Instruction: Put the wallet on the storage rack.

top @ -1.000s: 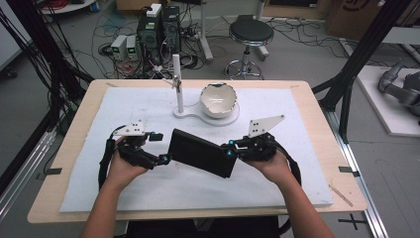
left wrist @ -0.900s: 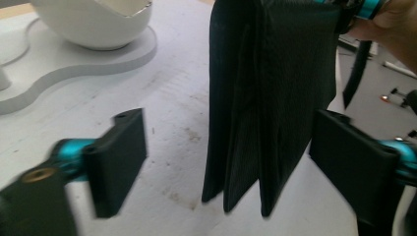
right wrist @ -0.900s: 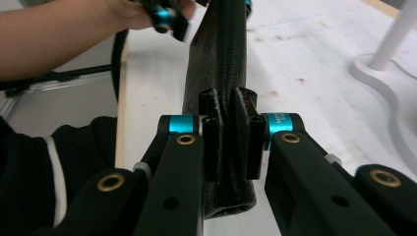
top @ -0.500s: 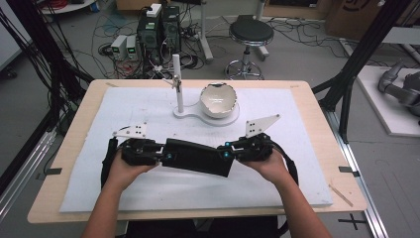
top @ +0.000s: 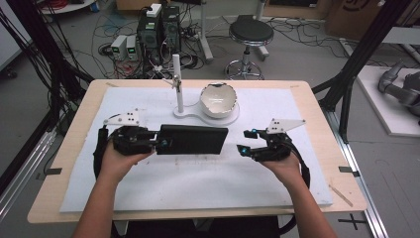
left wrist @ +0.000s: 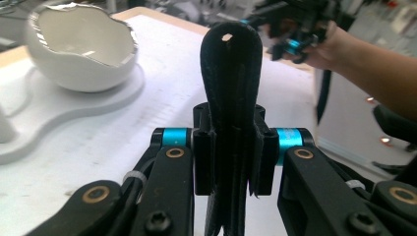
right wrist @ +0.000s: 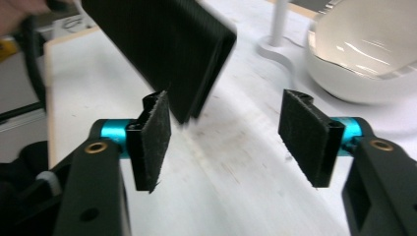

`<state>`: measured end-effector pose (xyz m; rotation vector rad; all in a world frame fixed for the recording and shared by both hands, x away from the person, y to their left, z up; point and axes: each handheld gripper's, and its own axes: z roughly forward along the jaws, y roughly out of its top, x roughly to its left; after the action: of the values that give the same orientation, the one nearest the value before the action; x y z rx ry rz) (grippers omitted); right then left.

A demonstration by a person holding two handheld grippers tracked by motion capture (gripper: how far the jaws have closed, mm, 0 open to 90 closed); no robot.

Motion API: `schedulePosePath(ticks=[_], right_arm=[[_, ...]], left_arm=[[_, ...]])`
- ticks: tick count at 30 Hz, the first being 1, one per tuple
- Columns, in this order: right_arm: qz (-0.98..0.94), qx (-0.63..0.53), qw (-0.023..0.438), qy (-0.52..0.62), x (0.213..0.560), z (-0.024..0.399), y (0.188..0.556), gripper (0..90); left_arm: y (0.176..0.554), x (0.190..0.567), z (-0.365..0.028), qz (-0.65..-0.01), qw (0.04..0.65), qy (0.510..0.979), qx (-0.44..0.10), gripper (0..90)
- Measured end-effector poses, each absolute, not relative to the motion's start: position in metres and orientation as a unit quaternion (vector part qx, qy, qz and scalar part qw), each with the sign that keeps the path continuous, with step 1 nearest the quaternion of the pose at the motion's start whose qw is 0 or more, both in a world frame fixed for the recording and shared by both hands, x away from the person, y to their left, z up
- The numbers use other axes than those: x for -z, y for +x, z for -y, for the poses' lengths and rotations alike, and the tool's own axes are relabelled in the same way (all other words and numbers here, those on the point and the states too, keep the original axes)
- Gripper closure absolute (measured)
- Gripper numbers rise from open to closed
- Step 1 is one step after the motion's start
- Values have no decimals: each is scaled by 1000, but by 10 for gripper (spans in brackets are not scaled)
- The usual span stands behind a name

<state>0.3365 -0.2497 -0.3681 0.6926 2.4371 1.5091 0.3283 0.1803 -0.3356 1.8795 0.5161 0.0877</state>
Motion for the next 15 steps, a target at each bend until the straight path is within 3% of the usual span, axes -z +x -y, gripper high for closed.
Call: schedulePosePath(ticks=[9, 15], right_arm=[[-798, -522, 129, 273, 386, 280, 325, 321], [-792, -527, 125, 283, 389, 284, 327, 285]], left_arm=[[358, 281, -164, -238, 510, 823, -81, 763], [387, 256, -147, -251, 489, 829, -104, 762]])
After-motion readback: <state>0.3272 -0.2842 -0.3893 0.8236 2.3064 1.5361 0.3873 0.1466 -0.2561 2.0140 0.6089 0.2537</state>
